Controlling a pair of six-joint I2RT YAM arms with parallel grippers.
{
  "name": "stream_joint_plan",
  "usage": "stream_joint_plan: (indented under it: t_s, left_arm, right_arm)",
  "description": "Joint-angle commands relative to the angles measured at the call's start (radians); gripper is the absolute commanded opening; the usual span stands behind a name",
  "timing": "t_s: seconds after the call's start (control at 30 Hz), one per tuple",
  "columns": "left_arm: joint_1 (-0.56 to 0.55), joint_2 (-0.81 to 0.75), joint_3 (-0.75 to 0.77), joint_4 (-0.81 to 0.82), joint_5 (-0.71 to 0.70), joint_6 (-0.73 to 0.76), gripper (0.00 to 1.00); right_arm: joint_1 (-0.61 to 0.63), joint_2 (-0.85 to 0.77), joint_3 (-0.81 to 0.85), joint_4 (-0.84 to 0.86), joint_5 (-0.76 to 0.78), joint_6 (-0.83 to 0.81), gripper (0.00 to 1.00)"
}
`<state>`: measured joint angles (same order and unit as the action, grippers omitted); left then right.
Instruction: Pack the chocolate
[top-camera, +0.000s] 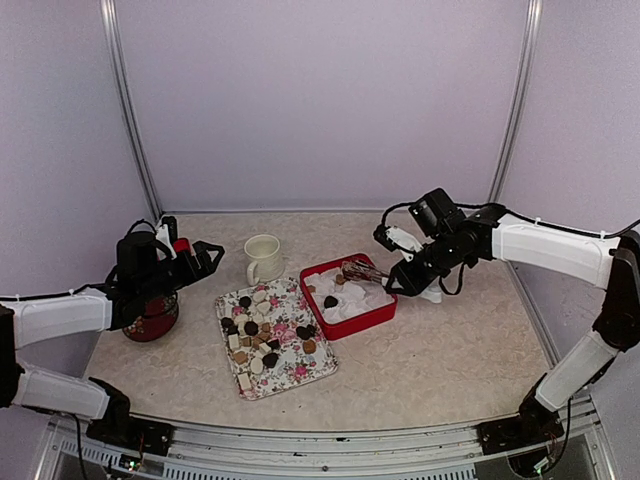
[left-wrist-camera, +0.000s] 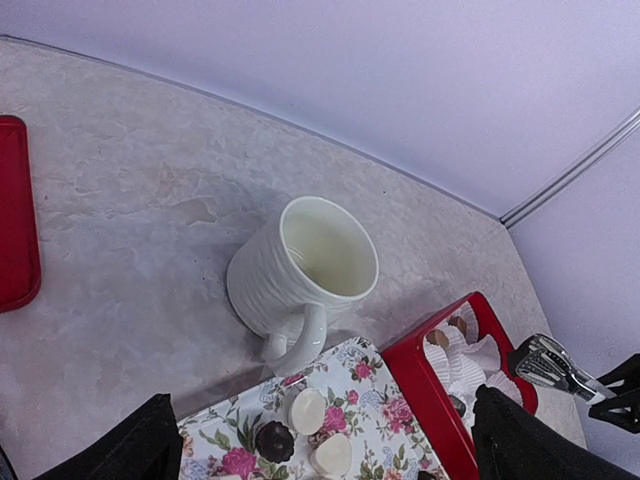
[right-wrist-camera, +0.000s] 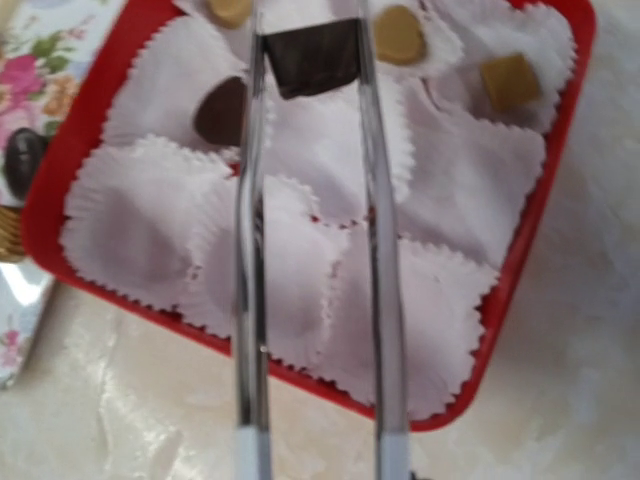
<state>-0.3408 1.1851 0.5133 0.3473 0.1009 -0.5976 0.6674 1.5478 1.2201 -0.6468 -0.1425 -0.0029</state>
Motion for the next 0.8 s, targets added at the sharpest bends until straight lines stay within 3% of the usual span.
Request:
stream_joint_plan:
  t_s: [0.0, 0.5, 0.77]
  left_arm:
    - [0.002, 0.002, 0.012, 0.02, 0.003, 0.001, 0.99]
    - [0.003, 0.012, 0.01, 0.022, -0.004, 0.009, 0.99]
    - [0.003, 0.014, 0.012, 0.019, -0.007, 0.009, 0.99]
  right_arm:
    - [-0.022, -0.012, -0.023, 0.055, -0.003, 0.02, 0.27]
    - [-0.025, 0.061, -0.063, 0.096, -0.016, 0.012, 0.27]
    - [-0.025, 0.081, -0.059, 0.093, -0.02, 0.009, 0.34]
